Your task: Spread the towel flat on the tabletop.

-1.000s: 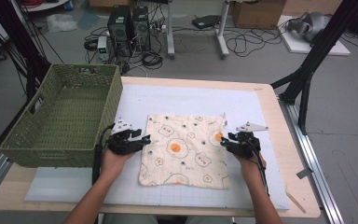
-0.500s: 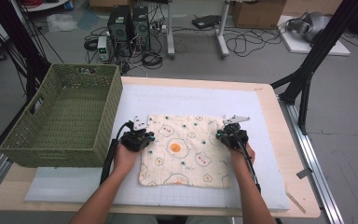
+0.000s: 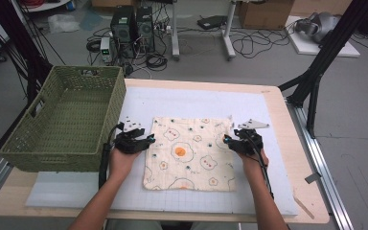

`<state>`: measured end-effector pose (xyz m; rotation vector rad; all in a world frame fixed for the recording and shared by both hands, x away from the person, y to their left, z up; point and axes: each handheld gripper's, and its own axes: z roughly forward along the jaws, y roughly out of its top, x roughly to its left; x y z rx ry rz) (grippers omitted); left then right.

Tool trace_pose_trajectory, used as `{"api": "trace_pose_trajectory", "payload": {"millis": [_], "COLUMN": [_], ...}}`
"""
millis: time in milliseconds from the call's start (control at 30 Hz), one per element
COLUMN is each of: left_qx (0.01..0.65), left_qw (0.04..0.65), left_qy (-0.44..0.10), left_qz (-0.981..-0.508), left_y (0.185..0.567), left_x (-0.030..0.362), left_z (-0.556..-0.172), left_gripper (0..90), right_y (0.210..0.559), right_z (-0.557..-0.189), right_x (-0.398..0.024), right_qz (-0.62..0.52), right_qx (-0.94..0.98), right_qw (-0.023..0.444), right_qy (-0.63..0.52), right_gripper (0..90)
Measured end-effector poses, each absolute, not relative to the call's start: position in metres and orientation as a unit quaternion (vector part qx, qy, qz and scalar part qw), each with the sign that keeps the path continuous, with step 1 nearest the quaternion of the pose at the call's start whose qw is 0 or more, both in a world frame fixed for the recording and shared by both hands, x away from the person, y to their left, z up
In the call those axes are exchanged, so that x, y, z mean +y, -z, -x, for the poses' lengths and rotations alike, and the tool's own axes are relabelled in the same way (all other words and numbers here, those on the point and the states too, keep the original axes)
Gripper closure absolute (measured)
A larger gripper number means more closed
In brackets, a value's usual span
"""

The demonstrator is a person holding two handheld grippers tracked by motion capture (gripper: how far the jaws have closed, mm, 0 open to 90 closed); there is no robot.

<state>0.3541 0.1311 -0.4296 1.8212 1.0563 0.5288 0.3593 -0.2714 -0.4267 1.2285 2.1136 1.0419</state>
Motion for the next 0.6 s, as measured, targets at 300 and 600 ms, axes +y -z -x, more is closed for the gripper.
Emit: {"api": "trace_pose_trajectory", "payload": {"millis": [300, 600], "left_qx": [0.383, 0.351], "left_qw": [0.543, 0.570], "left_qy": [-0.172, -0.160], "left_qz": [-0.727, -0.726], "left_y": [0.419, 0.420], "left_x": [0.132, 0.142], "left_z": [-0.338, -0.321], "left_gripper": [22.9, 18.6], "right_y": [0.408, 0.411], "right_z": [-0.322, -0.291], "right_x": [-0.302, -0.306], "right_qz": [-0.422, -0.395], "right_qx": [0.751, 0.751], "right_qw": [0.237, 0.240], "right_qy": [-0.448, -0.472], "right_gripper": [25.7, 11.5]}}
